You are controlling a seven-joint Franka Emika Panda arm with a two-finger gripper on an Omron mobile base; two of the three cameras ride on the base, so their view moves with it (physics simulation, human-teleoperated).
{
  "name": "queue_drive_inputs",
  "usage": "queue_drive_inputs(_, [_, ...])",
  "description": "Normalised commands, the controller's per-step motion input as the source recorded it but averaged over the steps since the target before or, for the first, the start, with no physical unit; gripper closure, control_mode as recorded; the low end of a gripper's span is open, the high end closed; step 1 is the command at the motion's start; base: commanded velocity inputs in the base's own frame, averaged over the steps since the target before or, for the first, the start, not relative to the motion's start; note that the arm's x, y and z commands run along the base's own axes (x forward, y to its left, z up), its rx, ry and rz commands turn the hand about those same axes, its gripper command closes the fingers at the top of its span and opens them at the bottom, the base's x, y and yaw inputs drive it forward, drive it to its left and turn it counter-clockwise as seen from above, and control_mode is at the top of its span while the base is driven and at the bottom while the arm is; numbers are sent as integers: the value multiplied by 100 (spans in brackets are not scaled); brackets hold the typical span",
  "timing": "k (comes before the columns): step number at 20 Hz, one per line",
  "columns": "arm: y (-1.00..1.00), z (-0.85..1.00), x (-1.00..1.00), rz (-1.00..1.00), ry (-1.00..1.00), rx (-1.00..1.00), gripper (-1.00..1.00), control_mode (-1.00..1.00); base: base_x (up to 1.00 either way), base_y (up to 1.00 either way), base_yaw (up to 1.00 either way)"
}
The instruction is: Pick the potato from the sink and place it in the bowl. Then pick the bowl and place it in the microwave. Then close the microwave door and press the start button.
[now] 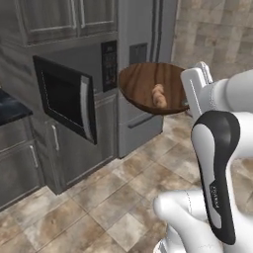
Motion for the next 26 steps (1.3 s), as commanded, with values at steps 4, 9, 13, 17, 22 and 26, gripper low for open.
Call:
queue_drive_inputs(4, [0,0,0,0,0,0,100,100,3,-41,-31])
queue_drive_inputs(9, [0,0,0,0,0,0,100,100,38,-31,-27])
queue_drive_inputs(13, [0,0,0,0,0,0,100,100,65,-29,-18])
queue_drive_inputs(17, [0,0,0,0,0,0,100,100,95,-37,-6])
queue_drive_inputs(22, [0,0,0,0,0,0,100,100,100,-35,6])
queue_drive_inputs(26, [0,0,0,0,0,0,100,100,97,-18,32])
